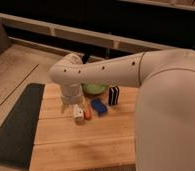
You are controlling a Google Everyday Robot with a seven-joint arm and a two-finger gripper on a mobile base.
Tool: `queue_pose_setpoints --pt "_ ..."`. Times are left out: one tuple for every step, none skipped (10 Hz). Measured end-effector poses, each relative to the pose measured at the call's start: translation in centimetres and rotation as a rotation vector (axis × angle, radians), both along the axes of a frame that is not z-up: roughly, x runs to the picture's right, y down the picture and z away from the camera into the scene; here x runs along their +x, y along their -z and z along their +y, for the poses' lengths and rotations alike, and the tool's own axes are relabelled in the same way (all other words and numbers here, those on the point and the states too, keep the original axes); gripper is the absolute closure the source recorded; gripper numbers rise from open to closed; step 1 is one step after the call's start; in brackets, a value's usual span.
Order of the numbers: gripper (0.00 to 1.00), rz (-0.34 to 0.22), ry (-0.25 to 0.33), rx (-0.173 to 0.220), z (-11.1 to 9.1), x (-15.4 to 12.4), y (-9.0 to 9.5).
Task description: Knock the eraser over
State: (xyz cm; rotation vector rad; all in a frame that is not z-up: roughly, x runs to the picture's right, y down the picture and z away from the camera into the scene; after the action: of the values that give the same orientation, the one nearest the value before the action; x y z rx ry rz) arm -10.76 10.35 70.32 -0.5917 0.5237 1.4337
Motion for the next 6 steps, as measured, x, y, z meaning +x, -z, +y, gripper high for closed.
queue_pose_setpoints --pt "0.35 -0.003 0.001 0.004 -0.1 -0.1 0.1" --pt "0.35 -0.011 0.005 0.009 -0.3 -0.4 0.1" --pt "0.35 -0.071 0.015 0.024 -0.5 -2.0 -0.4" --pt "0.35 -0.092 0.012 0.017 -0.1 -2.4 -0.9" --pt "0.35 -0.101 0.006 -0.007 0.7 -1.6 -1.8" --pt "0.35 -0.099 -0.002 -0.032 1.3 -0.6 -2.7"
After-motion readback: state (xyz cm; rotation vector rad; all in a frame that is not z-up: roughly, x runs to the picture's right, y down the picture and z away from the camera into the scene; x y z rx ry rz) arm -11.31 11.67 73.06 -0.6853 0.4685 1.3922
